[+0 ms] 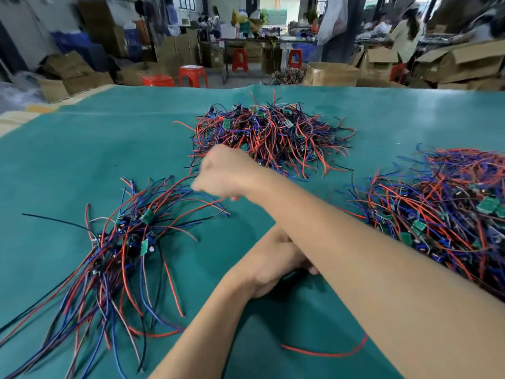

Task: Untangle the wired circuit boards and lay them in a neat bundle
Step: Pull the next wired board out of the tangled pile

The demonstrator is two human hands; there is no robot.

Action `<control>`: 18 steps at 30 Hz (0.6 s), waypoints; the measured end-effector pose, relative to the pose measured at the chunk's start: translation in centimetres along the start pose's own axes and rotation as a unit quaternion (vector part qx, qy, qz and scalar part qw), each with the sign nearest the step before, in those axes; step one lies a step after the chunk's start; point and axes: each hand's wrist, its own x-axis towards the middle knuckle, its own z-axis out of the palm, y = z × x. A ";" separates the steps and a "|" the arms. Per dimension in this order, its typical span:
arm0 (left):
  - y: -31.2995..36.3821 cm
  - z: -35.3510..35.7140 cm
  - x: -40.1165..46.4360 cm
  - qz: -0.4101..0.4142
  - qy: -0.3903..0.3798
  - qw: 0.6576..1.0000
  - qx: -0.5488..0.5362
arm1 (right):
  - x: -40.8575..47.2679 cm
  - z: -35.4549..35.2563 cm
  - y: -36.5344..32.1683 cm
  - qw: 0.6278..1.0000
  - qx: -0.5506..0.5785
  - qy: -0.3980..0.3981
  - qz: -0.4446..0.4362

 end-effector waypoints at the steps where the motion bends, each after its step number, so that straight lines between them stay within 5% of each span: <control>1: 0.2 0.0 -0.2 0.002 -0.008 1.000 -0.005 | 0.9 0.3 1.7 0.999 -0.019 0.018 0.029; 6: -0.4 -0.5 -0.1 0.003 -0.010 1.000 0.008 | 2.1 3.0 7.4 0.991 -0.064 0.014 0.113; 18: -0.8 -0.2 0.5 0.038 -0.028 0.998 -0.044 | 1.7 3.2 8.7 0.964 -0.098 0.209 0.131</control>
